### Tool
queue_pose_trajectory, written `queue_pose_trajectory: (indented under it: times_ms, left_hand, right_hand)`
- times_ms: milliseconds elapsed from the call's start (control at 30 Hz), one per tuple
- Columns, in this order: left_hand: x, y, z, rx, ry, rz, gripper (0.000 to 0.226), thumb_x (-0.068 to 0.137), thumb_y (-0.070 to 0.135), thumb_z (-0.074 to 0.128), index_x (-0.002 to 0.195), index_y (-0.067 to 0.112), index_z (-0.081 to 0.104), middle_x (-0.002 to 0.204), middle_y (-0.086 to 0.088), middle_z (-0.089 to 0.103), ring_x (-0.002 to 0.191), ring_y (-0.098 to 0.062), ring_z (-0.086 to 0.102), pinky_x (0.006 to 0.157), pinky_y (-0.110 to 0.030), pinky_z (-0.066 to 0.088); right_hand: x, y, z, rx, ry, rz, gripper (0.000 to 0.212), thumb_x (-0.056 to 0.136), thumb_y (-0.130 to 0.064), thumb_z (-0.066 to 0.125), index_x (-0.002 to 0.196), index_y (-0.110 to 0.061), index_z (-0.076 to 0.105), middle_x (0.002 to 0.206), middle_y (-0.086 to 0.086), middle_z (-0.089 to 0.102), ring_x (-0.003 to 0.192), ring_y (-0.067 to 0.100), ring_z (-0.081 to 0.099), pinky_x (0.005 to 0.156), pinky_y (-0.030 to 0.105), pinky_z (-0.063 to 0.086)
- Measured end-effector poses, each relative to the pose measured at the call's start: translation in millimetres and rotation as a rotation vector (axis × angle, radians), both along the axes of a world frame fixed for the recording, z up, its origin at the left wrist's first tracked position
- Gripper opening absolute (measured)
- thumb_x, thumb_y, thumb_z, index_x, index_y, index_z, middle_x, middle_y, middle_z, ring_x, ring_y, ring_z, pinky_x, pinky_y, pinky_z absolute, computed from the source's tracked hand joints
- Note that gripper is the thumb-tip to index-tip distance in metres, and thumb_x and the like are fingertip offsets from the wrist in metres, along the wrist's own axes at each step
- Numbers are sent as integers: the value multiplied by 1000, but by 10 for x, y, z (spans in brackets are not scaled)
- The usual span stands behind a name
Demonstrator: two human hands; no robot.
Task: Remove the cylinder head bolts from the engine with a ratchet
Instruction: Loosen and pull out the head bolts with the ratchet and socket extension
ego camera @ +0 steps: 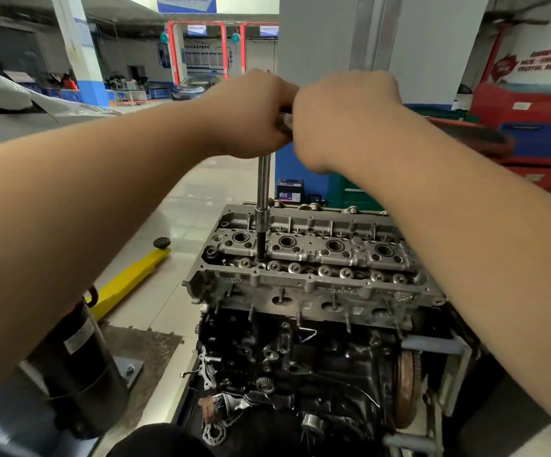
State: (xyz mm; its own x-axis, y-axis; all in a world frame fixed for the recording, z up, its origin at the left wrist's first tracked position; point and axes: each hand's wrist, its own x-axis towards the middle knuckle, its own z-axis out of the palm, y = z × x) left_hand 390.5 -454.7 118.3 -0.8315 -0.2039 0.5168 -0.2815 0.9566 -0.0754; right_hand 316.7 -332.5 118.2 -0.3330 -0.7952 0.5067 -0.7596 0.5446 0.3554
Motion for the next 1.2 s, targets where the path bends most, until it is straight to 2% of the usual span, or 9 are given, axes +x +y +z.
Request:
queue_pose_trajectory:
  times_ms: [100,367,433,533,633,733,900,1067,1200]
  left_hand:
    - [169,-83,-7,29,-44,-39,44,86,6,63,65,35,38,62,14,41,56,-4,44,57,-23,31]
    - [-318,338,-8,-172,-71,626,33,88,18,66,68,15,39,69,-4,40,62,-22,44,56,-30,34]
    - [-264,240,12,-173,-43,558,24,86,18,61,69,17,44,70,-2,43,57,-24,42,59,-35,41]
    - [36,100,-22,-11,-9,64,10,80,26,49,71,25,48,65,8,45,62,-27,49,63,-31,40]
    - [204,54,-91,16,61,-153,4,79,23,51,76,27,51,68,8,52,62,-26,44,64,-31,33]
    - [15,80,-88,-189,19,250,18,89,16,58,105,12,66,86,-11,63,76,-35,57,69,-40,40]
    - [-328,429,8,-223,-139,701,30,90,17,63,68,12,43,67,-5,44,51,-21,37,46,-29,24]
    - [-58,64,-49,-129,17,201,14,85,26,51,81,14,58,67,-3,50,62,-32,50,63,-43,52]
    - [181,-28,-135,-99,112,-96,21,88,23,55,92,7,66,74,-10,62,69,-36,56,67,-43,50]
  right_hand:
    - [93,-75,-17,-65,64,61,33,90,-20,58,72,-20,30,72,2,30,72,25,41,67,42,38]
    - [-345,-371,-110,-129,-342,336,29,95,1,48,79,-23,49,85,-4,53,87,21,52,70,28,30]
    - [-320,-366,-81,-135,-276,223,18,93,-4,53,103,-14,64,102,9,64,100,34,61,76,33,37]
    - [-111,-188,-39,-74,-48,49,7,91,-14,60,85,-16,56,79,1,49,78,28,53,69,42,39]
    - [146,-91,-169,-129,134,84,15,93,-18,56,100,-24,68,100,3,65,92,29,61,67,44,38]
    - [10,-160,-198,-192,77,155,15,93,-12,57,91,-26,61,98,7,63,95,33,63,72,43,40]
    - [-334,-282,-203,-141,-152,321,21,91,0,54,97,-19,59,116,14,66,114,37,55,91,39,39]
    - [-254,-231,-152,-133,6,70,11,91,-12,58,82,-18,55,79,6,56,71,32,55,71,43,40]
    - [-104,-154,-156,-192,201,51,30,90,-21,53,66,-19,35,66,3,35,57,25,37,67,42,34]
